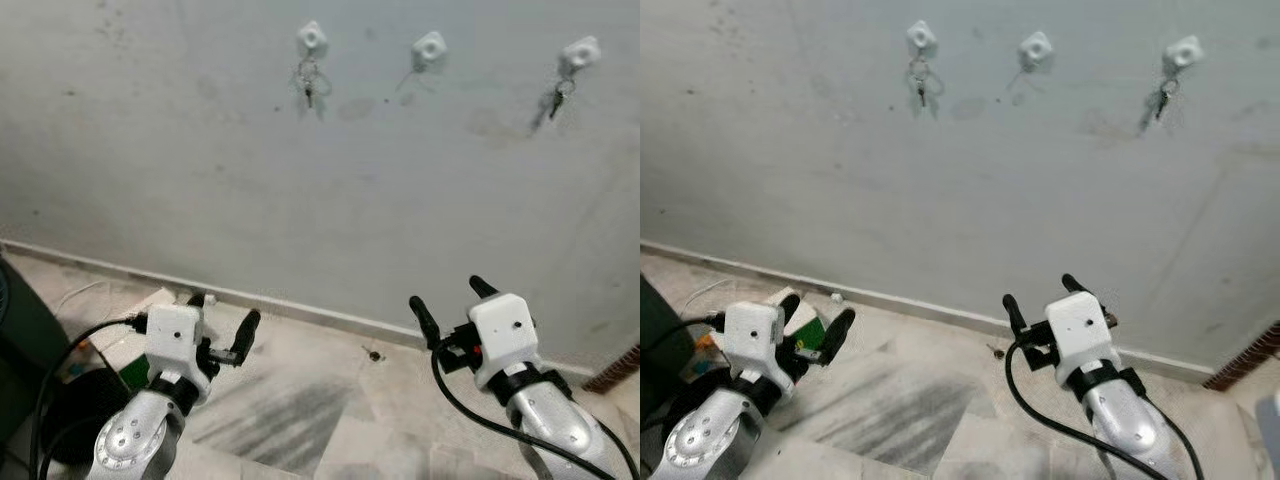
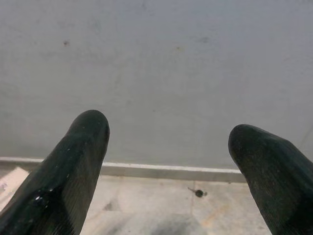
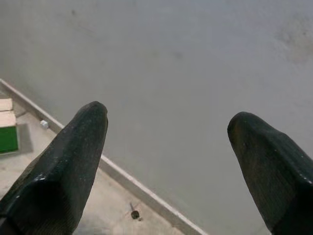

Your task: Hang keys on a hook

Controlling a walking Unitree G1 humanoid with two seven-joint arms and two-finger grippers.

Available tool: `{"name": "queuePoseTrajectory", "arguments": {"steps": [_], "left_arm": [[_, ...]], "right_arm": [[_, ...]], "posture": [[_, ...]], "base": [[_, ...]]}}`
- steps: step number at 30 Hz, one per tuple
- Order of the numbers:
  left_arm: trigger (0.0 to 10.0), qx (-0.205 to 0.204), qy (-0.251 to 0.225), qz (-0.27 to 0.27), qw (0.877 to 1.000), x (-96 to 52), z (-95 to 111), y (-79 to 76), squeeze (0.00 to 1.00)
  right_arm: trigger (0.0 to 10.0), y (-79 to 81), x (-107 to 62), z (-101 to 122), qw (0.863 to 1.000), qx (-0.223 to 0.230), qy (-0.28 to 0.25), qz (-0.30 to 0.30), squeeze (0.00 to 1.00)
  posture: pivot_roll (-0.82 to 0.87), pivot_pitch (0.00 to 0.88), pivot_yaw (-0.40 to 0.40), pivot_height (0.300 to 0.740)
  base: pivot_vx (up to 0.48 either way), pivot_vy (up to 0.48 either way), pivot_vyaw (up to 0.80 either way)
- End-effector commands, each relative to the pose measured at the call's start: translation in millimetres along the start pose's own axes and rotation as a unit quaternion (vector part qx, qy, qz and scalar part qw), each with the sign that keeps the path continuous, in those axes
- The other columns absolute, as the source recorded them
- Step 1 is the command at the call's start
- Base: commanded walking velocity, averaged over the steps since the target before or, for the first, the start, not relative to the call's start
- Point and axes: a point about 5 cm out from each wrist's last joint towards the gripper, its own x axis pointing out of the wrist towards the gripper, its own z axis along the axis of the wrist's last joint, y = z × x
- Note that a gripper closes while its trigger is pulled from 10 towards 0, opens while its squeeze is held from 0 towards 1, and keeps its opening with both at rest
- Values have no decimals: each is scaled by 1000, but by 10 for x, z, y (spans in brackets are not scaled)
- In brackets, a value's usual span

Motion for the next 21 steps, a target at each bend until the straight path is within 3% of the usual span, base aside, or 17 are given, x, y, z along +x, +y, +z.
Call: {"name": "queuePoseTrajectory", "arguments": {"steps": [1, 5, 18, 21], "left_arm": [[10000, -1, 8, 12, 1000, 4, -24, 33, 0], [10000, -8, 6, 16, 1000, 26, -27, 18, 0], [10000, -8, 9, 24, 1000, 40, -29, 29, 0], [10000, -7, 9, 25, 1000, 46, -30, 25, 0]], "right_arm": [[10000, -3, 18, 49, 1000, -7, -10, 3, 0], [10000, 2, 44, 70, 1000, -13, -15, 10, 0], [10000, 33, 58, 68, 1000, -9, -16, 19, 0], [10000, 40, 60, 71, 1000, -3, -19, 21, 0]], "posture": [[-24, 83, 27, 740], [-25, 83, 27, 740], [-24, 90, 27, 740], [-22, 91, 27, 740]], "base": [[0, 0, 0], [0, 0, 138], [0, 0, 792], [0, 412, 371]]}}
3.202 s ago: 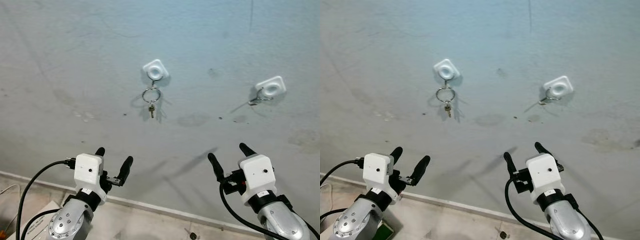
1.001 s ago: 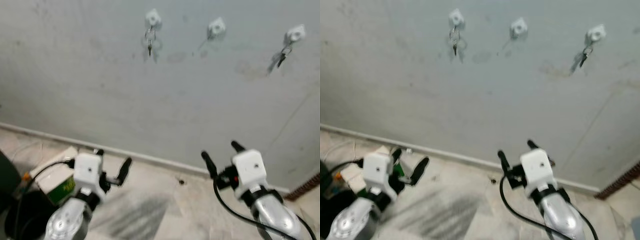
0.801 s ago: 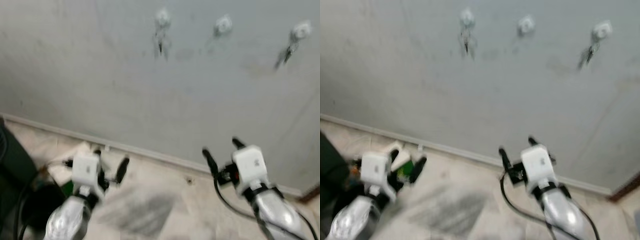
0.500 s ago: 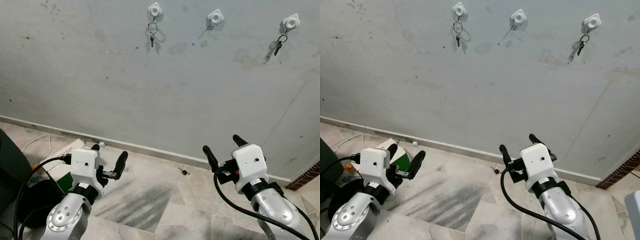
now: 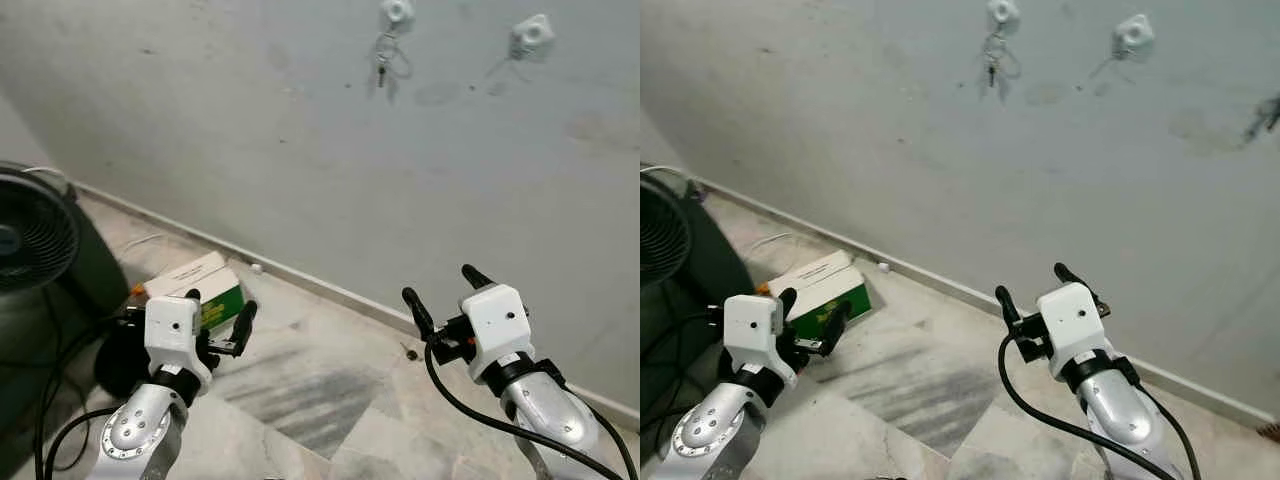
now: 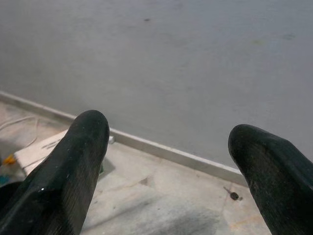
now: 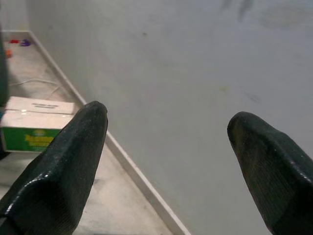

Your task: Hang keys on a hook

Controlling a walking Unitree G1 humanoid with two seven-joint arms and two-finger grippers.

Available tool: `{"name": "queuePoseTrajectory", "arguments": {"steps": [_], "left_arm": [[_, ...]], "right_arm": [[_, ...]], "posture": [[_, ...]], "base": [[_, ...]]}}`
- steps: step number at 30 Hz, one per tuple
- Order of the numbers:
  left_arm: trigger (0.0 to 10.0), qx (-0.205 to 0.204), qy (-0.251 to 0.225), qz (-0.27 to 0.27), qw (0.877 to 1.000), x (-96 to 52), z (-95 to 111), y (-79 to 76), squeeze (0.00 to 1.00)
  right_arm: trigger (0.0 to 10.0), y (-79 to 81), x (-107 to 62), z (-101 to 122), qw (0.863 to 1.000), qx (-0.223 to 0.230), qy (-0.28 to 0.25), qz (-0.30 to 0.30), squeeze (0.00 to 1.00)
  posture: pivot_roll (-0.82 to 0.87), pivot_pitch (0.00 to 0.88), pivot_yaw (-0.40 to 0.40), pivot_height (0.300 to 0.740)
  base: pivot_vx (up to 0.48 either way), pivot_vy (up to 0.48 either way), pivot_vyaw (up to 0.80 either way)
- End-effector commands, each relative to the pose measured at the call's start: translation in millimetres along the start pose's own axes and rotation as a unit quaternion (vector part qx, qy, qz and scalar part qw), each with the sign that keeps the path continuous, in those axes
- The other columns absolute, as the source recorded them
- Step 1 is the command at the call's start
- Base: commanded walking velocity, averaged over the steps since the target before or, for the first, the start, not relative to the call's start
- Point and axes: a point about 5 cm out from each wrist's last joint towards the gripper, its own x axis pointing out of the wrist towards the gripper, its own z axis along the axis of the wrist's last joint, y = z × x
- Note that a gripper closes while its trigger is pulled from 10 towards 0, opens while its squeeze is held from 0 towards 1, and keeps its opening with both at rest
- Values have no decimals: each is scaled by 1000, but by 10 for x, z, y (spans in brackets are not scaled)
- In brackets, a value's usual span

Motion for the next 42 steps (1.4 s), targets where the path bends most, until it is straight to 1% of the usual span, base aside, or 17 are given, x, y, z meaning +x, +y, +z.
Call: {"name": "queuePoseTrajectory", "arguments": {"steps": [1, 16, 29, 41, 42], "left_arm": [[10000, 9, 6, 8, 1000, -4, -1, 43, 0], [10000, 10, 7, 7, 1000, 2, -6, 30, 0], [10000, 14, 8, 7, 1000, 2, -14, 27, 0], [10000, 18, 7, 6, 1000, 23, -14, 20, 0], [10000, 19, 7, 7, 1000, 24, -17, 25, 0]], "right_arm": [[10000, 33, 10, 6, 1000, 6, -5, 11, 0], [10000, 40, 20, 12, 1000, 5, -7, 16, 0], [10000, 65, 26, 9, 1000, 4, -9, 20, 0], [10000, 70, 45, 19, 1000, 4, -13, 23, 0], [10000, 68, 48, 22, 1000, 4, -13, 23, 0]], "posture": [[-23, 91, 27, 740], [-22, 92, 27, 740], [-20, 87, 30, 740], [-20, 80, 30, 740], [-20, 80, 30, 740]], "base": [[0, 435, 0], [0, 460, 0], [0, 464, 607], [0, 462, 792], [0, 0, 800]]}}
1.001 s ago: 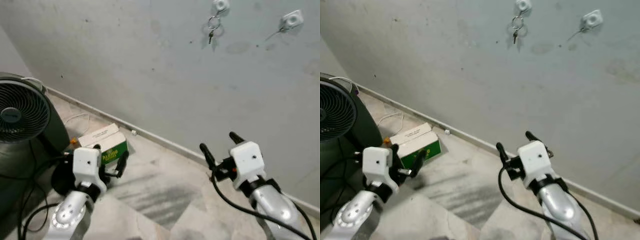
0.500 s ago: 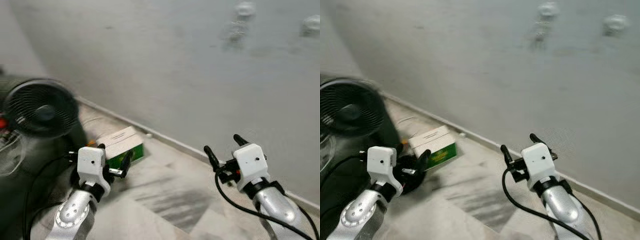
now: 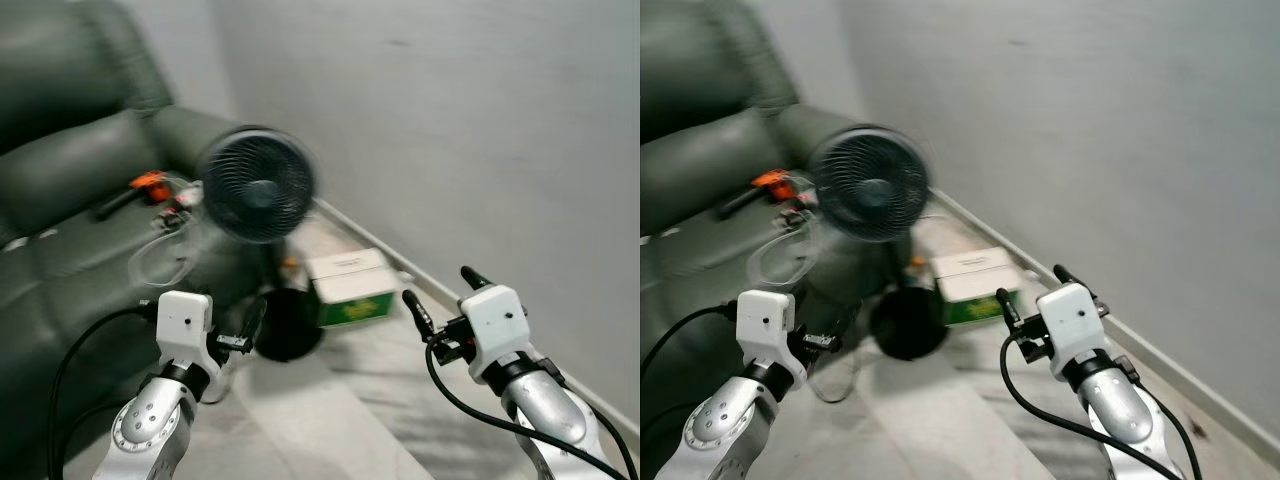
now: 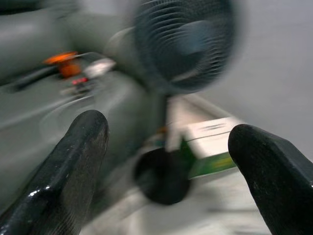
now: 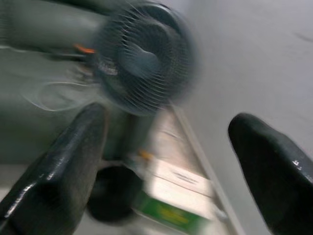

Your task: Hang keys on a hook

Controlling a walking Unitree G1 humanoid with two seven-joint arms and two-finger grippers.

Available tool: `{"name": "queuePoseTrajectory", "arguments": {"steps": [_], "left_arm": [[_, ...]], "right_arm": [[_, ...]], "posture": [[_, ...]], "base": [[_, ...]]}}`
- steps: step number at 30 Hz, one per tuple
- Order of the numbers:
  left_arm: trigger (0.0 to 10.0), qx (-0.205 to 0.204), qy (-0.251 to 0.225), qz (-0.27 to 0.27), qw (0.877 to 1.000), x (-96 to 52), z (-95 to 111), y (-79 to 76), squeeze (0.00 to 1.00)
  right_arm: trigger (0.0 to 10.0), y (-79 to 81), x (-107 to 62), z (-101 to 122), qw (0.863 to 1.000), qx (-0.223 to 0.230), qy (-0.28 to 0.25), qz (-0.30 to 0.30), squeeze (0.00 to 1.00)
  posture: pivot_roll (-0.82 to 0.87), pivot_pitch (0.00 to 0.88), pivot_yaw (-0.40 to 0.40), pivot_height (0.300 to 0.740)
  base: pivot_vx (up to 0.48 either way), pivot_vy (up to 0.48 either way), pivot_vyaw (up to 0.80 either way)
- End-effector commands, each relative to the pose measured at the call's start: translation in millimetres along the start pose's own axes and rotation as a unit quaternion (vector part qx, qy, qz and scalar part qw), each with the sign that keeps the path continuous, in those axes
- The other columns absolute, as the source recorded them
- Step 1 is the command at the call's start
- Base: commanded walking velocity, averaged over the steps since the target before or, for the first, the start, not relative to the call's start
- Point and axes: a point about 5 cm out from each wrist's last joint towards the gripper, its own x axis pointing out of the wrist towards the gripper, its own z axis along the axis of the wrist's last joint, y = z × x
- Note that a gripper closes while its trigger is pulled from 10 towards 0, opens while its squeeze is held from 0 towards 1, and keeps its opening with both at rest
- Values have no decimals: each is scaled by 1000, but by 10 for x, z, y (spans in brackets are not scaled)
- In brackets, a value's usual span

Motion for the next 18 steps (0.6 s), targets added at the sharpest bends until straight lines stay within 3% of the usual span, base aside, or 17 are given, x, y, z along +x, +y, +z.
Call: {"name": "queuePoseTrajectory", "arguments": {"steps": [1, 5, 14, 18], "left_arm": [[10000, -2, -5, -6, 1000, 11, 18, -56, 0], [10000, 1, -6, -4, 1000, 14, 16, -55, 0], [10000, -3, 5, -12, 1000, 77, -33, -21, 0], [10000, 0, 14, -3, 1000, 143, -77, 74, 0]], "right_arm": [[10000, -58, -30, -15, 1000, -6, 6, -7, 0], [10000, -61, -25, -16, 1000, -7, 5, -6, 0], [10000, -171, 82, 5, 1000, -8, -3, -25, 0], [10000, -252, 154, 12, 999, -18, -7, -35, 0]], "posture": [[-20, 80, 30, 740], [-20, 80, 30, 740], [-18, 75, 27, 740], [-13, 67, 22, 740]], "base": [[0, 0, 800], [0, 0, 670], [0, 0, 0], [0, 0, 0]]}}
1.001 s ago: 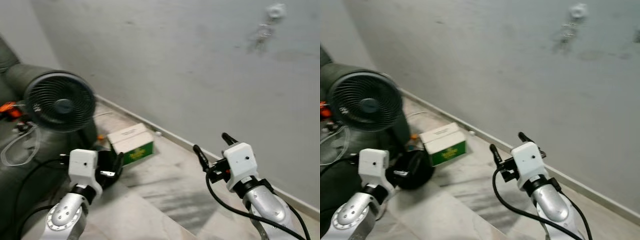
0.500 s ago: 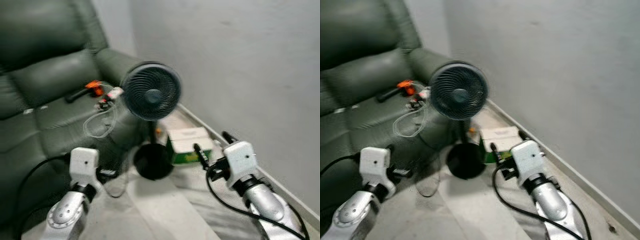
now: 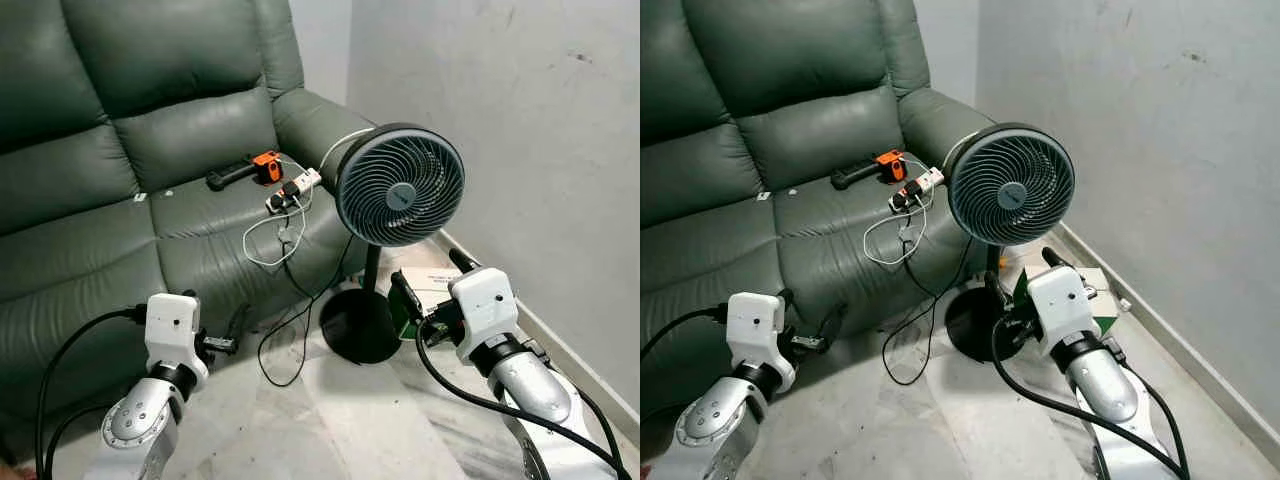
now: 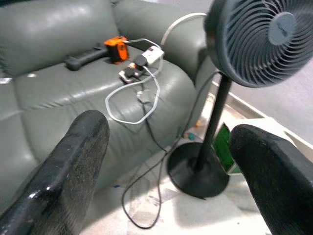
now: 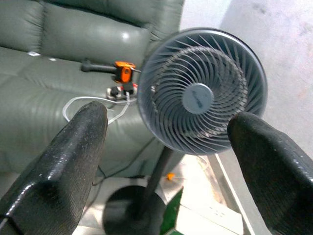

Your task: Hang keys on a hook

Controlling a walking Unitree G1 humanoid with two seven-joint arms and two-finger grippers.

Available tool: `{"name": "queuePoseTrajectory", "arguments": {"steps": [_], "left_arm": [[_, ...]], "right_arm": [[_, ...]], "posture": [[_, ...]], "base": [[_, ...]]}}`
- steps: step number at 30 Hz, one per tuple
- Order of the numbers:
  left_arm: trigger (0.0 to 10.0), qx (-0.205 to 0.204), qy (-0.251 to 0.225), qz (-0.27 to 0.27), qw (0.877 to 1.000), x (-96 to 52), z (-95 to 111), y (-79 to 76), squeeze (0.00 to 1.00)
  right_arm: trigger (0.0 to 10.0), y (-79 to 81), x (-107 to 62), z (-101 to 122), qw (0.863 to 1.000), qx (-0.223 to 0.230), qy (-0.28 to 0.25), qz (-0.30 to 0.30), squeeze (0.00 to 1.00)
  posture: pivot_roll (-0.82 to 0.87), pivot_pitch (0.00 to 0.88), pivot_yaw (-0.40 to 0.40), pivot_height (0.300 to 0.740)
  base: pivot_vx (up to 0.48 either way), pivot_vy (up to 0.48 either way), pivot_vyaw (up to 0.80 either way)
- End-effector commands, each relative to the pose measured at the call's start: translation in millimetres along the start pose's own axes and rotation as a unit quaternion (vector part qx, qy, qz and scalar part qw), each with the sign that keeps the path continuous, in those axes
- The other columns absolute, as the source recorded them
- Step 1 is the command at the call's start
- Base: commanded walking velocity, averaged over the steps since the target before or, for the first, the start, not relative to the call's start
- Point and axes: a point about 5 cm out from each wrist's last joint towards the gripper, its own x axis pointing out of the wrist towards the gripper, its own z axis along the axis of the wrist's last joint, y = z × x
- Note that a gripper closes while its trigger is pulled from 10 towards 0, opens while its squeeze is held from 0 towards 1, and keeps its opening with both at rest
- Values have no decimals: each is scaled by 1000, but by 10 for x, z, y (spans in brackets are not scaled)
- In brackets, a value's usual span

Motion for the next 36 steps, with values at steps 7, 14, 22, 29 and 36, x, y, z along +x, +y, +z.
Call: {"name": "queuePoseTrajectory", "arguments": {"steps": [7, 14, 22, 29, 36], "left_arm": [[10000, -9, 73, 22, 997, 168, -290, 328, 0], [10000, -7, 115, 41, 992, 334, -489, 570, 0], [10000, -18, 165, 86, 982, 365, -770, 728, 0], [10000, -61, 260, 133, 954, 156, -1309, 659, 0], [10000, -67, 338, 104, 933, -110, -1678, 483, 0]], "right_arm": [[10000, -339, 244, -111, 998, -16, 7, -58, 0], [10000, -577, 415, -429, 992, -14, 60, -109, 0], [10000, -644, 456, -782, 982, 16, 122, -146, 0], [10000, -529, 205, -1418, 946, 73, 256, -184, 0], [10000, -257, -86, -1792, 916, 80, 356, -165, 0]], "posture": [[-7, 61, 13, 740], [-10, 52, 3, 740], [-6, 48, -3, 740], [-10, 42, -14, 740], [-24, 41, -14, 740]], "base": [[0, 0, 0], [0, 0, 0], [0, 0, 0], [0, 0, 0], [0, 0, 0]]}}
